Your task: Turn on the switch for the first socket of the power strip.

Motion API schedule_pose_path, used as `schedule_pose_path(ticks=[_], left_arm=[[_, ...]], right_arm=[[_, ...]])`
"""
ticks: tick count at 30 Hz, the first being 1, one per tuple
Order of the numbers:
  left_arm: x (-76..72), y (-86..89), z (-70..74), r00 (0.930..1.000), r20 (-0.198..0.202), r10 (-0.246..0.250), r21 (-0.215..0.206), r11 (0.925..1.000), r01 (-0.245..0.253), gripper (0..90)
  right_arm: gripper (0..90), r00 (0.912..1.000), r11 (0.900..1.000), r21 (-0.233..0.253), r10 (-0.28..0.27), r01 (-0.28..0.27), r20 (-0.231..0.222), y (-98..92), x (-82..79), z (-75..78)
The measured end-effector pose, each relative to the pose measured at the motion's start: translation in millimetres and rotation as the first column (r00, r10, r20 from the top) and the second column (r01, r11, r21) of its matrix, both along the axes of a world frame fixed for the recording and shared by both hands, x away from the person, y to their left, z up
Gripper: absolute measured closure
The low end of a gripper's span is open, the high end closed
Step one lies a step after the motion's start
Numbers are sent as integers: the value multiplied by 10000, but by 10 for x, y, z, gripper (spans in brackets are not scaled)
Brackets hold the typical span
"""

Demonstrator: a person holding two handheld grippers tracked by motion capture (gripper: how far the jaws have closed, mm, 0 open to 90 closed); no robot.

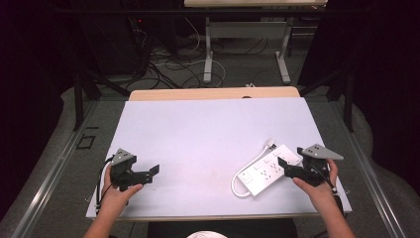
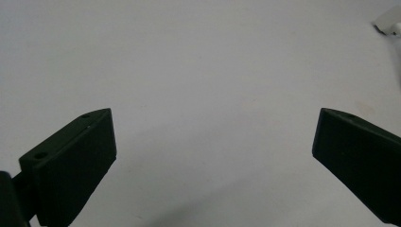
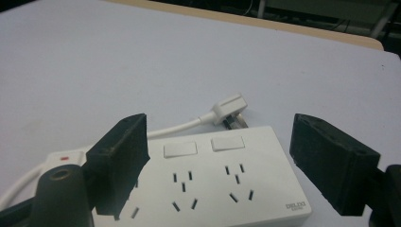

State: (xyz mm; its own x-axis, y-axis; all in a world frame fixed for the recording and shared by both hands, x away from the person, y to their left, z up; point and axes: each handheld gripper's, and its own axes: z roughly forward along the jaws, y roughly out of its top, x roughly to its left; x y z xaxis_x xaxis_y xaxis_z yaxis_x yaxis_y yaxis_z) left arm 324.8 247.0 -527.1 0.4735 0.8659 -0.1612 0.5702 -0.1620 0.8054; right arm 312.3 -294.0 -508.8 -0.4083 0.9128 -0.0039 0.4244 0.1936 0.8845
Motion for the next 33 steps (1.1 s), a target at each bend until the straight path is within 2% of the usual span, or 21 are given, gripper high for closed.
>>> schedule_pose_path(ticks=[2,3,6,8,10,11,12,13,17,22,33], left_arm=[[16,-16,-6,10000,15,-86,42,10000,86,5],[21,-36,-11,10000,22,-69,64,10000,69,5],[21,-53,-26,9999,108,-46,65,10000,45,5],[19,-52,-27,9999,4,-117,166,9998,117,5],[20,-59,-34,9999,144,-34,205,9998,31,5],[19,-54,-26,9999,87,-85,252,9996,82,5],[11,-63,-35,9998,195,34,151,9999,-37,5],[7,-52,-25,10000,73,-60,201,9998,58,5],[0,-36,-22,9999,162,-5,276,9996,1,5],[-1,-21,-22,9998,146,119,198,9997,-122,6],[3,-29,-44,9997,123,200,144,9997,-202,12]], right_arm=[[188,10000,9998,-167,54,-55,-49,-20,7,-53],[188,9999,9997,-228,-107,106,-64,-22,7,-75],[194,10000,9990,-449,66,-69,-74,-39,4,-111],[207,9997,9979,-617,209,-214,-95,-30,-1,-130],[239,9995,9964,-794,310,-311,-26,-14,2,-145],[242,9991,9959,-804,398,-409,-151,-8,-11,-140],[255,9986,9955,-799,509,-516,-110,-4,-14,-140],[282,9979,9949,-780,628,-637,-144,1,-20,-136],[325,9970,9944,-730,752,-764,-202,44,-59,-97],[352,9929,9905,-832,1051,-1095,-550,99,-44,-38],[356,9845,9822,-1282,1212,-1374,-1270,167,33,127]])
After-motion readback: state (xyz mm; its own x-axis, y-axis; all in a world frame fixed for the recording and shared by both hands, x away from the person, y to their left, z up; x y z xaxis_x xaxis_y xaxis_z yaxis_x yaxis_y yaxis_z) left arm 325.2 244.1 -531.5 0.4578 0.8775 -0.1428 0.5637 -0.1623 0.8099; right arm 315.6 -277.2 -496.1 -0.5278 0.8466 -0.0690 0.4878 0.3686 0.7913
